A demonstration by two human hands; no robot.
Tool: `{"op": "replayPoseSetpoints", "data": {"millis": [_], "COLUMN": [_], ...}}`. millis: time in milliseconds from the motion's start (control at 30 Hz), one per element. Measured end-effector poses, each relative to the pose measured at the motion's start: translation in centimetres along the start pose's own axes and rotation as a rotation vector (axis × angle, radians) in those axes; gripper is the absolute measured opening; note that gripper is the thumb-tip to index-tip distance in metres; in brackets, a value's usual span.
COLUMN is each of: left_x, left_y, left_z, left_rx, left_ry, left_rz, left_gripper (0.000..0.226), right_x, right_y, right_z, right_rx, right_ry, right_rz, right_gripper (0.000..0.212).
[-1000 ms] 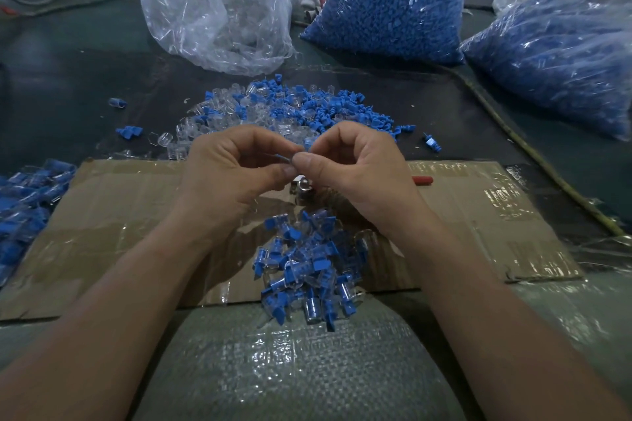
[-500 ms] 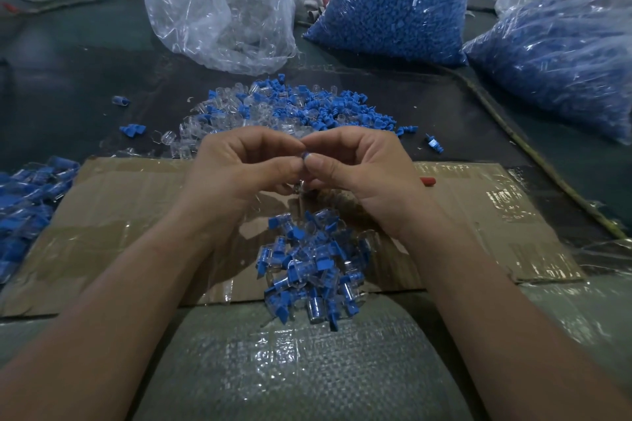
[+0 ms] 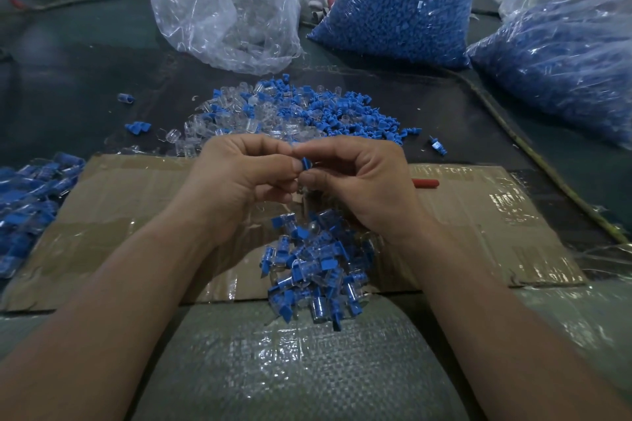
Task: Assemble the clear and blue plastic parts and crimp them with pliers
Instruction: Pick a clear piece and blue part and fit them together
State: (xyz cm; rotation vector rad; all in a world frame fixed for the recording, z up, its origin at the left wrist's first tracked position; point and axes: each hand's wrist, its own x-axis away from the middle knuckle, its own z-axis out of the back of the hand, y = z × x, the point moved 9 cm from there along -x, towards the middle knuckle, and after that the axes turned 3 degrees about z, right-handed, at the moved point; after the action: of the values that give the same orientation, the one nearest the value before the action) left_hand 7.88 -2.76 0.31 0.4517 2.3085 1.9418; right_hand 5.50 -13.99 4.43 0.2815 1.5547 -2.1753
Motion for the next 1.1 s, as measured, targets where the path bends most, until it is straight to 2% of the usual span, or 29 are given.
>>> {"op": "replayPoseSetpoints", "data": {"millis": [467, 1100], "left_x": [0.2, 0.2], "left_y": [0.1, 0.4], "left_z": [-0.9, -0.7], "left_rx": [0.097, 0.08], "left_ry": [-0.133, -0.125], "left_rz": [0.031, 0.007], "left_gripper": [0.011, 0.011], "right_x": [0.2, 0.3], "right_y": [-0.5, -0.8], "right_z": [1.3, 1.2], "right_rx": [0.036, 0.112], "right_ry": [0.122, 0.107], "right_rz": [0.109, 0.14], "right_gripper": [0.036, 0.036]}}
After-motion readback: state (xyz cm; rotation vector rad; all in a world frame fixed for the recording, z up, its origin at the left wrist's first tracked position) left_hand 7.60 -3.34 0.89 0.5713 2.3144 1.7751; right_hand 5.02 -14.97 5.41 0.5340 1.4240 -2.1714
